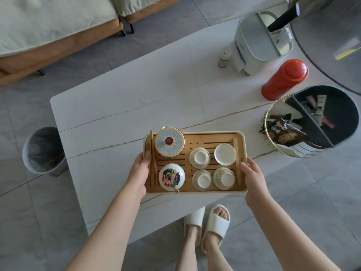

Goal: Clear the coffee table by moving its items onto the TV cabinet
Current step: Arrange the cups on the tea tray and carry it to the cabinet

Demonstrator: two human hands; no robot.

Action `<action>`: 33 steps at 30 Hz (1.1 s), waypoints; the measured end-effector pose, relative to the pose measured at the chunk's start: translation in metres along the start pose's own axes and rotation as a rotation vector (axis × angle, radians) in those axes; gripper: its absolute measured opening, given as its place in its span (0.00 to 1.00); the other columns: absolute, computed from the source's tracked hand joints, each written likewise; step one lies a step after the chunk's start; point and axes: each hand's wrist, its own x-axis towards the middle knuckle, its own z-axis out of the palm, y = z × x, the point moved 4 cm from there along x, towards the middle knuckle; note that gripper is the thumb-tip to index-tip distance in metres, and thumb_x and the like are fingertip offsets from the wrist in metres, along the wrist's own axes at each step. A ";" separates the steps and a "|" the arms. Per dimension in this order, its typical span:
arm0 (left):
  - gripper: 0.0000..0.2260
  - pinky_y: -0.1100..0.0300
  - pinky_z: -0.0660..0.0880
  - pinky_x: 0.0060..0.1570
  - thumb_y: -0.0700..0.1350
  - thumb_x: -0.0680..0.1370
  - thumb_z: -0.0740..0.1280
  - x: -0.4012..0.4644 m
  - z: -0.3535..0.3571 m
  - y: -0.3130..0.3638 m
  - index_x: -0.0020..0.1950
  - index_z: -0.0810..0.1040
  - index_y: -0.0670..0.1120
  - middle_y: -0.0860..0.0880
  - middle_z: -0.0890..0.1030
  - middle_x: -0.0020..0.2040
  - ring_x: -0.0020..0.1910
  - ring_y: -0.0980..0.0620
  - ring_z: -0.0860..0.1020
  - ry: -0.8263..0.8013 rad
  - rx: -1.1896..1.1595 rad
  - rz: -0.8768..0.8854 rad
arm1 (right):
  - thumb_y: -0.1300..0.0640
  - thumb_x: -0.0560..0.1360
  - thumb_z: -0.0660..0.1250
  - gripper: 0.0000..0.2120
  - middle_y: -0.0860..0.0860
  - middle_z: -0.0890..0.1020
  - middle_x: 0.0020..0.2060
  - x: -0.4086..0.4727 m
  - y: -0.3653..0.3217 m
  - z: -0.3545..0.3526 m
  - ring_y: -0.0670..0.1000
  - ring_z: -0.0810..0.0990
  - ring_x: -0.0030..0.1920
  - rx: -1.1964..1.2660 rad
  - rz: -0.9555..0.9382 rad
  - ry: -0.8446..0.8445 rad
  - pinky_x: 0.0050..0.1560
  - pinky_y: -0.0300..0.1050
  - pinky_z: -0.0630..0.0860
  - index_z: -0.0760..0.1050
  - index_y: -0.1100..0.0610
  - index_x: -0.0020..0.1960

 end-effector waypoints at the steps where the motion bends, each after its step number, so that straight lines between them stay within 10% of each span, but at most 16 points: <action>1: 0.18 0.50 0.74 0.49 0.58 0.79 0.56 -0.013 0.001 0.004 0.66 0.71 0.53 0.47 0.79 0.58 0.53 0.46 0.77 -0.006 0.008 0.007 | 0.56 0.78 0.60 0.23 0.51 0.74 0.66 -0.009 -0.003 -0.007 0.53 0.76 0.59 0.009 -0.003 0.002 0.59 0.49 0.73 0.63 0.50 0.72; 14: 0.19 0.54 0.78 0.41 0.60 0.79 0.55 -0.124 0.046 0.057 0.62 0.76 0.52 0.47 0.83 0.56 0.52 0.47 0.81 -0.251 0.202 0.179 | 0.56 0.79 0.58 0.19 0.49 0.79 0.58 -0.105 -0.032 -0.104 0.50 0.79 0.51 0.217 -0.061 0.116 0.39 0.41 0.73 0.67 0.50 0.69; 19: 0.17 0.65 0.77 0.26 0.58 0.80 0.56 -0.134 0.082 0.067 0.59 0.78 0.51 0.52 0.86 0.45 0.38 0.57 0.84 -0.365 0.313 0.265 | 0.55 0.79 0.58 0.17 0.44 0.80 0.48 -0.117 -0.021 -0.140 0.44 0.79 0.44 0.337 -0.094 0.229 0.35 0.40 0.72 0.69 0.48 0.67; 26: 0.13 0.70 0.72 0.20 0.54 0.81 0.53 -0.159 0.143 0.050 0.48 0.76 0.56 0.64 0.83 0.32 0.29 0.68 0.80 -0.504 0.460 0.286 | 0.57 0.79 0.57 0.16 0.46 0.80 0.48 -0.128 0.024 -0.201 0.41 0.77 0.41 0.505 -0.095 0.382 0.36 0.37 0.71 0.71 0.53 0.66; 33: 0.12 0.70 0.71 0.17 0.50 0.82 0.55 -0.211 0.213 -0.001 0.57 0.75 0.48 0.54 0.82 0.39 0.26 0.65 0.80 -0.580 0.582 0.302 | 0.57 0.80 0.57 0.17 0.53 0.79 0.57 -0.143 0.078 -0.283 0.51 0.78 0.51 0.638 -0.085 0.490 0.40 0.41 0.74 0.69 0.55 0.68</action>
